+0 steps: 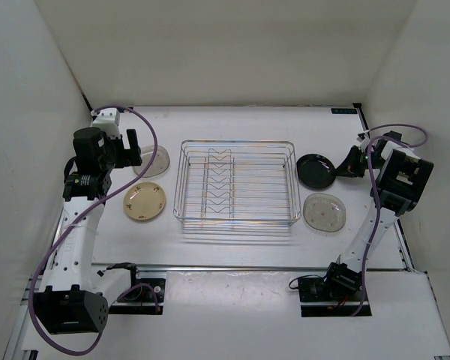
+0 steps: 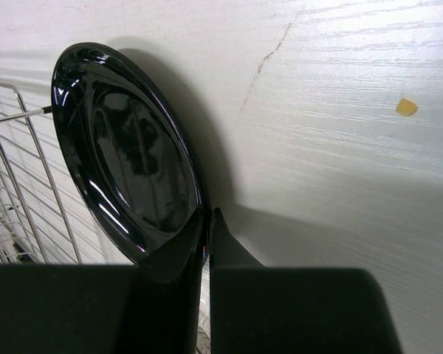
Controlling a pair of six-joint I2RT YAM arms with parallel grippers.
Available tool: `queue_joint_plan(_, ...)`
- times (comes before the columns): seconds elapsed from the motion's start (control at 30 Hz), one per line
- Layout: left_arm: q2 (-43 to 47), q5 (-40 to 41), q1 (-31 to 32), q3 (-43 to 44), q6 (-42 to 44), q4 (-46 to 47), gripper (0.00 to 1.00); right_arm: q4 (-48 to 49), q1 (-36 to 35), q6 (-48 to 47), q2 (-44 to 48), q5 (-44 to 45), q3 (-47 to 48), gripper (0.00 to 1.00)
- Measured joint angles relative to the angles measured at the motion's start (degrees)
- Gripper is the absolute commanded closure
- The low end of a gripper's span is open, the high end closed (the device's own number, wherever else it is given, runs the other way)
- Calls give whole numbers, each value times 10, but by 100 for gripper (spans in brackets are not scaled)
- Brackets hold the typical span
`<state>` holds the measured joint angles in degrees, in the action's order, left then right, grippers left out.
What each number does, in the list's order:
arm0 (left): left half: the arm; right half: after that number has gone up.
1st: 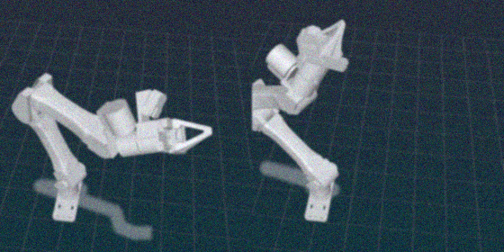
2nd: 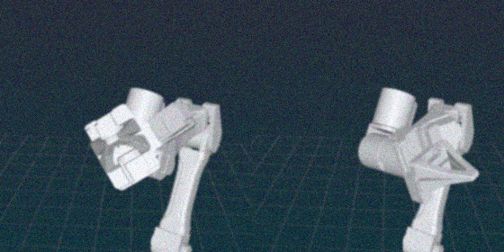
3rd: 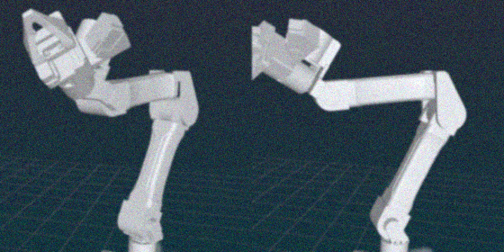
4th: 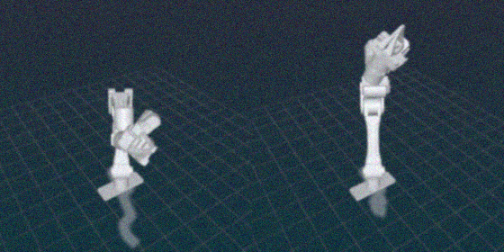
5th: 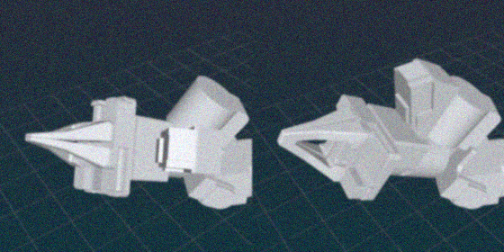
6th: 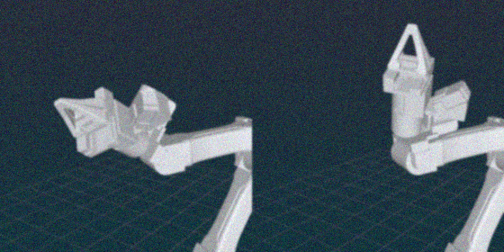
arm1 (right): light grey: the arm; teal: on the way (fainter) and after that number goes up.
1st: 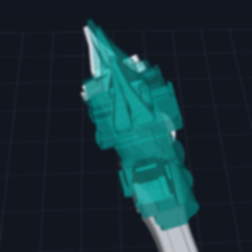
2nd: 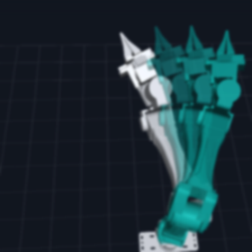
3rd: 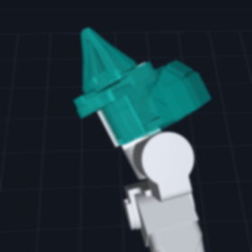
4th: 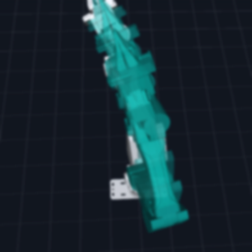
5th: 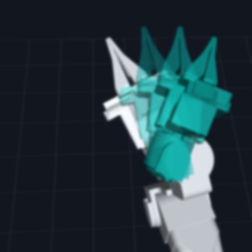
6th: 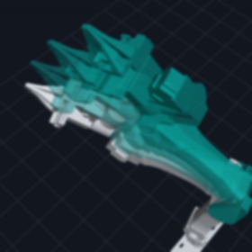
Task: Load the plates into the dish rack
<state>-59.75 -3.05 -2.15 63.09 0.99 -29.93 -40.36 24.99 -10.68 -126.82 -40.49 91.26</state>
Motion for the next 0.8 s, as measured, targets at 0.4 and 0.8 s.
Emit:
queue_joint_plan(0.4, 0, -6, -5, 0, 0, 0, 0, 10, 0, 16, 0, 5, 0, 100)
queue_joint_plan(0.8, 0, -7, -5, 0, 0, 0, 0, 19, -1, 30, 21, 38, 0, 100)
